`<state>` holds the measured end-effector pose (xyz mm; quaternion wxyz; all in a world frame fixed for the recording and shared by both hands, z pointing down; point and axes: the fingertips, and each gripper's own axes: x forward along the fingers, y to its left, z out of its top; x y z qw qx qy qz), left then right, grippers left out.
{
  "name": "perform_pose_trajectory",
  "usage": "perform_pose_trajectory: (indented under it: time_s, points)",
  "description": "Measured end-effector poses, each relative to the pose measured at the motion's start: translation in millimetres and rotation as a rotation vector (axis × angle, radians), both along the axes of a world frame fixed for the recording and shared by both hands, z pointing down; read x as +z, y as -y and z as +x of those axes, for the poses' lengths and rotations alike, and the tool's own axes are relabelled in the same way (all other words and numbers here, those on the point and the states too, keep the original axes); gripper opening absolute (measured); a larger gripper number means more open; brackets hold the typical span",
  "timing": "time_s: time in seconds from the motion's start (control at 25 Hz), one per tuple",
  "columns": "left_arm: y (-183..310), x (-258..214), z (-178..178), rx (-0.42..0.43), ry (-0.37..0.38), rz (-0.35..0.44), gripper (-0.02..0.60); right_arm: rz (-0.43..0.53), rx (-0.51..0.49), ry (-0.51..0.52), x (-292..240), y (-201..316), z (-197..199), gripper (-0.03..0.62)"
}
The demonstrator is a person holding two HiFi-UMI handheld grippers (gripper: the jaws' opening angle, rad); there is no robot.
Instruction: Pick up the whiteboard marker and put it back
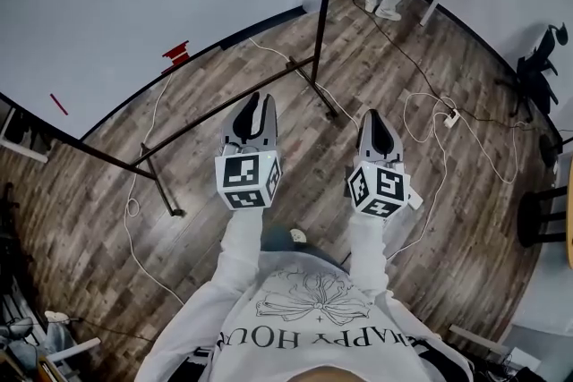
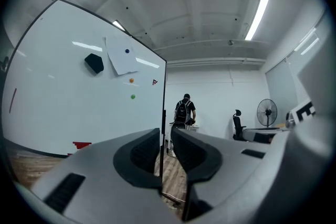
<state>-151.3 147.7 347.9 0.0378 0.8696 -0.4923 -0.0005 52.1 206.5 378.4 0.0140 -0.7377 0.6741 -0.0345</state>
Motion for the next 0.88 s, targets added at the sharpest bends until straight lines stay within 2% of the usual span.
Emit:
perform_pose_trajectory:
  time_s: [0.36,0.88]
  points:
    - [89,18,48,0.014,0.017,-0.029,0.069,-0.021,0.027,0.019,19,79,50,0.009]
    - [289,13,129,0.068,0.006,-0.017,0.072,0.011,0.091,0.006,7,261,127,0.009]
